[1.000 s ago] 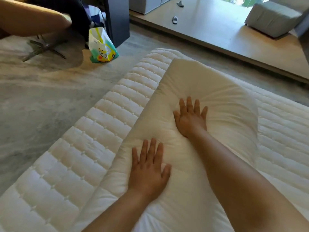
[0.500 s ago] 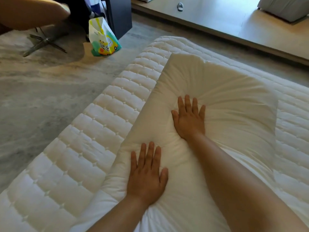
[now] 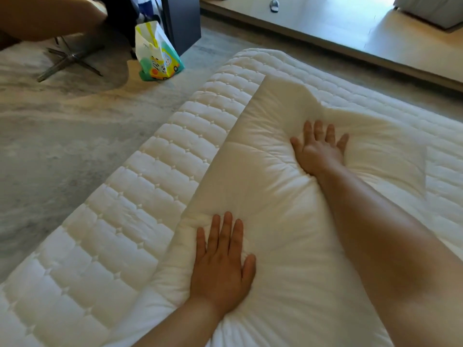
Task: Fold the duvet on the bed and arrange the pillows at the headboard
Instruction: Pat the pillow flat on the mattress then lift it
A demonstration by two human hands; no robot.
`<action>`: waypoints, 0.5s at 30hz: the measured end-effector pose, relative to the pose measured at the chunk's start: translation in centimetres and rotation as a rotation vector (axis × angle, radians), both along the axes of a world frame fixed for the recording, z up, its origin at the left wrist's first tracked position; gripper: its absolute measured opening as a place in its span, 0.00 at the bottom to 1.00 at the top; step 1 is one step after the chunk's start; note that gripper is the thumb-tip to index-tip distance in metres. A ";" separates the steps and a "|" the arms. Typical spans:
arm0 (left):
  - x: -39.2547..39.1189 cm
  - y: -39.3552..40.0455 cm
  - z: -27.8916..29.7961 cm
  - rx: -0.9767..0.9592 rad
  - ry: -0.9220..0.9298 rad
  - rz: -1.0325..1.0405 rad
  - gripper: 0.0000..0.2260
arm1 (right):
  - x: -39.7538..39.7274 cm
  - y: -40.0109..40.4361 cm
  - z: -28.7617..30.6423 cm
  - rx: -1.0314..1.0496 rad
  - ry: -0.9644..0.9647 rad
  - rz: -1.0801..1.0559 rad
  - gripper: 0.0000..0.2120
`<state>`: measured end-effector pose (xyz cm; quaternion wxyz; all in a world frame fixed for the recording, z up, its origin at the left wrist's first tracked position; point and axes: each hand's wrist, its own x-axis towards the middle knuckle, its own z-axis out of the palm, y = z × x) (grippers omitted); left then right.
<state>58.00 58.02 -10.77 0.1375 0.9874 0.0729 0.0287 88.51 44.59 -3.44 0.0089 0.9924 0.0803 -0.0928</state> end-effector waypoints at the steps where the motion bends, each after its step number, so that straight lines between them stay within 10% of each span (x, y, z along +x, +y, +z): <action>1: 0.1 0.1 -0.2 0.005 0.005 0.003 0.33 | 0.4 0.1 -0.6 -0.010 0.019 0.005 0.35; 8: 0.5 0.5 -0.7 0.033 0.035 0.004 0.32 | 1.4 0.0 -0.1 0.090 0.166 -0.001 0.35; 15: 0.6 -0.1 -0.8 0.044 0.042 -0.007 0.33 | -3.7 4.7 3.7 0.173 -0.125 0.346 0.33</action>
